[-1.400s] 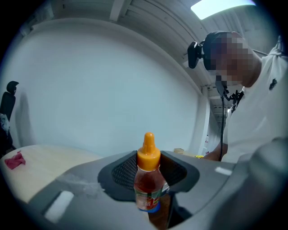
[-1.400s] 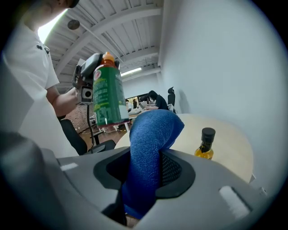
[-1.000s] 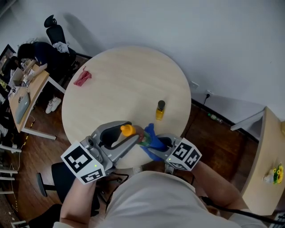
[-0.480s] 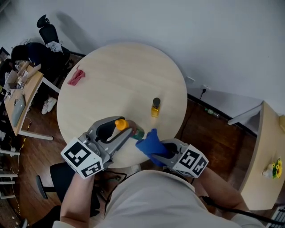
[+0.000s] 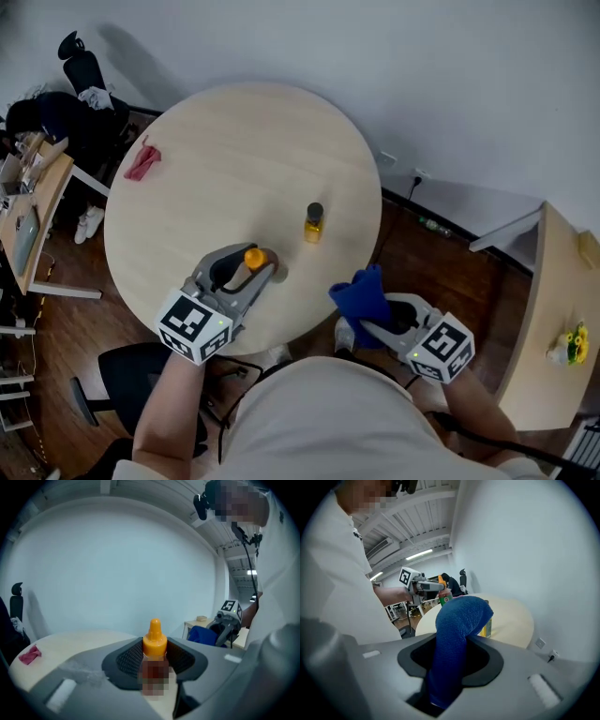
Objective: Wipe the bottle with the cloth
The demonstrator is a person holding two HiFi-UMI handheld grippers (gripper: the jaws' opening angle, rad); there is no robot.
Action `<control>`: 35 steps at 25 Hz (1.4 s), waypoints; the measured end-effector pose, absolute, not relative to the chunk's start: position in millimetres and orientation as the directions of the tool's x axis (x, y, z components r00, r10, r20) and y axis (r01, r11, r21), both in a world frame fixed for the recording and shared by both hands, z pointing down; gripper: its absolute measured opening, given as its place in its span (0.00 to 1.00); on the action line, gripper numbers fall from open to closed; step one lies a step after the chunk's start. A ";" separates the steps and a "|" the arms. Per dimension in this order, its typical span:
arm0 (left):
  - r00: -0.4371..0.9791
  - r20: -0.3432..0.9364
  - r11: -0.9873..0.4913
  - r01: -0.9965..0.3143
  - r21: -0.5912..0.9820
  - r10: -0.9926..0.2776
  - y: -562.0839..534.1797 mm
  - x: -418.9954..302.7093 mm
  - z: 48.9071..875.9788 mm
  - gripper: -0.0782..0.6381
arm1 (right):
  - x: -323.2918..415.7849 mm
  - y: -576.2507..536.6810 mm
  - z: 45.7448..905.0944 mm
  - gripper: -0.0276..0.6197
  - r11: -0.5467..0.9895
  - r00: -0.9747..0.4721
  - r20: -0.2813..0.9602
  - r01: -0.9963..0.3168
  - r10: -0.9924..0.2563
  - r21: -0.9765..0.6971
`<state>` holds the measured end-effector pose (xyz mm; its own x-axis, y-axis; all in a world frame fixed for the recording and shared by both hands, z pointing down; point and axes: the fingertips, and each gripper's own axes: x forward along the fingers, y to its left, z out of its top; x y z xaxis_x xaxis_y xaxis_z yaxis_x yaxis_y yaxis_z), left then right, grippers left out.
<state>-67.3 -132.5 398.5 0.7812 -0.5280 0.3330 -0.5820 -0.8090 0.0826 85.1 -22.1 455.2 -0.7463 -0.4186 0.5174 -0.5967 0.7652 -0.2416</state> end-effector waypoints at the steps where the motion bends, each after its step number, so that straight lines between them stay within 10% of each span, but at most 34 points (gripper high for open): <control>1: 0.768 0.343 -0.802 -0.594 0.067 -0.540 -135.7 -67.4 410.1 0.33 | 94.2 -21.7 455.3 0.28 0.750 -0.734 0.523 -0.616 -0.433 -0.242; 17: 0.446 0.432 -0.499 -0.866 -0.012 -0.784 -188.0 -96.6 554.6 0.33 | 190.5 -8.6 452.5 0.28 0.631 -0.633 0.561 -0.740 -0.534 -0.233; 35: 0.271 0.392 -0.315 -0.948 -0.051 -0.879 -118.4 -109.4 482.0 0.45 | 212.7 -33.8 439.0 0.28 0.799 -0.794 0.437 -0.554 -0.422 -0.235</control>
